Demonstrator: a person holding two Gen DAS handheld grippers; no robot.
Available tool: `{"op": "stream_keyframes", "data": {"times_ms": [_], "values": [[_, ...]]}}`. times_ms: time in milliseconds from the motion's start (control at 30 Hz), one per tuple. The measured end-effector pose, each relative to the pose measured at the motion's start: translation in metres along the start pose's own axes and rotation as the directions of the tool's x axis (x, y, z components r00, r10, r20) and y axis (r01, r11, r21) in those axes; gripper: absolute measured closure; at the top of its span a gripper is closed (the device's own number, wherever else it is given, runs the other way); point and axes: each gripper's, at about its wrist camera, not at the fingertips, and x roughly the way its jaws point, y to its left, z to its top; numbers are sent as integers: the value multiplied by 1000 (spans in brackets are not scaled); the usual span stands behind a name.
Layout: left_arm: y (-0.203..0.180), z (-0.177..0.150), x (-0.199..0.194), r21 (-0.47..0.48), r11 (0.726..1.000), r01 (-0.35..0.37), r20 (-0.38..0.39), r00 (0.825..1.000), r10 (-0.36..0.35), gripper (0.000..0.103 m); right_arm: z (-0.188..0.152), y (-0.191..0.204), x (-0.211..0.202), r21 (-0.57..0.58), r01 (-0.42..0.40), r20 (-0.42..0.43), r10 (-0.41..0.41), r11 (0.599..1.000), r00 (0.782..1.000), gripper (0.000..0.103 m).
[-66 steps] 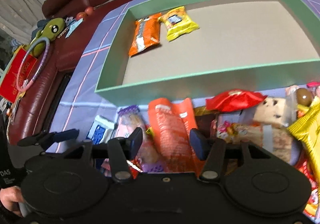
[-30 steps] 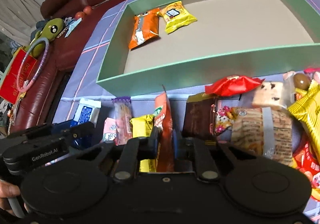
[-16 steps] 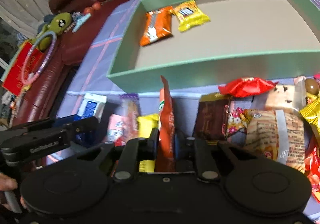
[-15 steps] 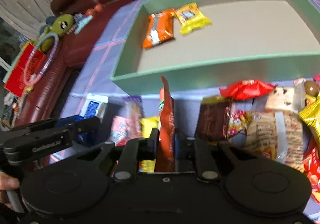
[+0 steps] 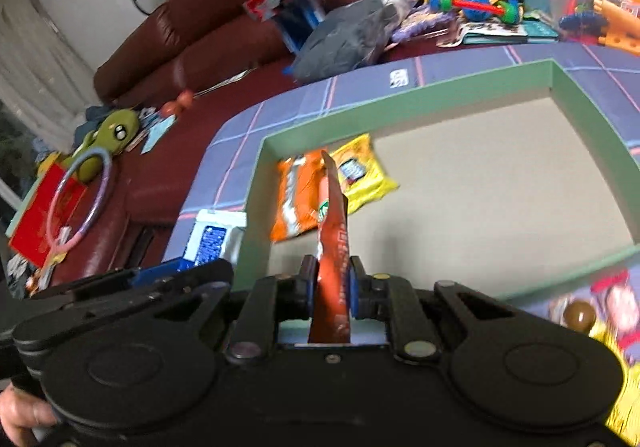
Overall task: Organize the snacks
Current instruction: 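Place the blue packet in the tray while the right tool drops the chip bag, then grasp the purple-capped stick with the left tool while the right tool grasps the yellow stick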
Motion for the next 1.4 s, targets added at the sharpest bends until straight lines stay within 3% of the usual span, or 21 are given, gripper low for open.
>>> {"op": "stream_keyframes", "data": {"times_ms": [400,467,533,600,633,667,700,767,1400], "values": [[3,1,49,11,997,-70,-67,995,70,68,20,-20,48,36,27,-47,-25,999,999,87],[0,0,49,16,996,-83,-54,995,83,63,22,-22,54,26,36,-49,-35,999,998,87],[-1,-1,43,8,996,-91,-27,995,91,15,22,-23,58,19,52,-45,-51,998,998,79],[-3,-2,35,-2,994,-112,27,993,112,1,24,-27,60,33,68,-33,-67,997,997,50],[-4,-2,32,0,993,-118,38,992,118,1,24,-28,57,38,73,-27,-72,997,997,40],[-4,-2,32,0,993,-120,36,992,120,0,24,-30,56,42,79,-18,-78,996,997,21],[-4,-2,31,-6,993,-119,29,992,119,0,23,-31,53,44,87,-4,-87,995,996,9],[-4,-2,32,-22,993,-117,12,993,118,0,21,-32,46,44,99,23,-100,994,995,3],[-6,-28,-8,-18,994,-107,-9,994,107,0,-2,-26,2,91,72,42,-76,993,996,0]]}}
